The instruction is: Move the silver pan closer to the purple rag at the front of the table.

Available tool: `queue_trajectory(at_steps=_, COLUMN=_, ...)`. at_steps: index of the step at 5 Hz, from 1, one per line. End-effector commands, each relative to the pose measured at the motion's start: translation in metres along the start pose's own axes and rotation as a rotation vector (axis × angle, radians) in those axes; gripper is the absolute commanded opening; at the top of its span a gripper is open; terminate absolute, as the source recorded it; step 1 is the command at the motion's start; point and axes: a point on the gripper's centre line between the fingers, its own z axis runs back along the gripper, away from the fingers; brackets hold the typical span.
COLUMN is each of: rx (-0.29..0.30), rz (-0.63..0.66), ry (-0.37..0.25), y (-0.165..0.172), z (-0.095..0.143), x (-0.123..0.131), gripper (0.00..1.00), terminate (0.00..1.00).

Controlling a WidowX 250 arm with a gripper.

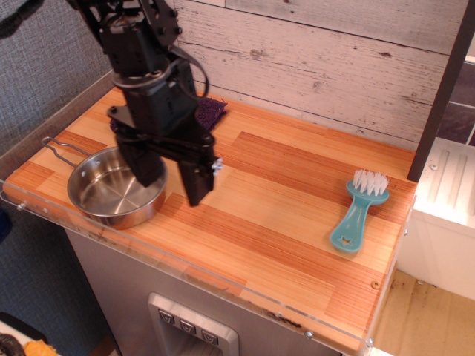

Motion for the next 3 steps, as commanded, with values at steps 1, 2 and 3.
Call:
queue_trajectory(at_steps=1, rx=0.046, rz=-0.012, ry=-0.036, y=-0.0165, z=0.0054, x=0.0203, gripper=1.00, terminate=0.00)
queue_trajectory(at_steps=2, rx=0.073, rz=0.007, ry=0.016, y=-0.0126, z=0.0048, x=0.0222, gripper=1.00, terminate=0.00)
queue_trajectory(at_steps=3, rx=0.073, rz=0.007, ry=0.016, y=-0.0126, z=0.0048, x=0.0222, gripper=1.00, terminate=1.00)
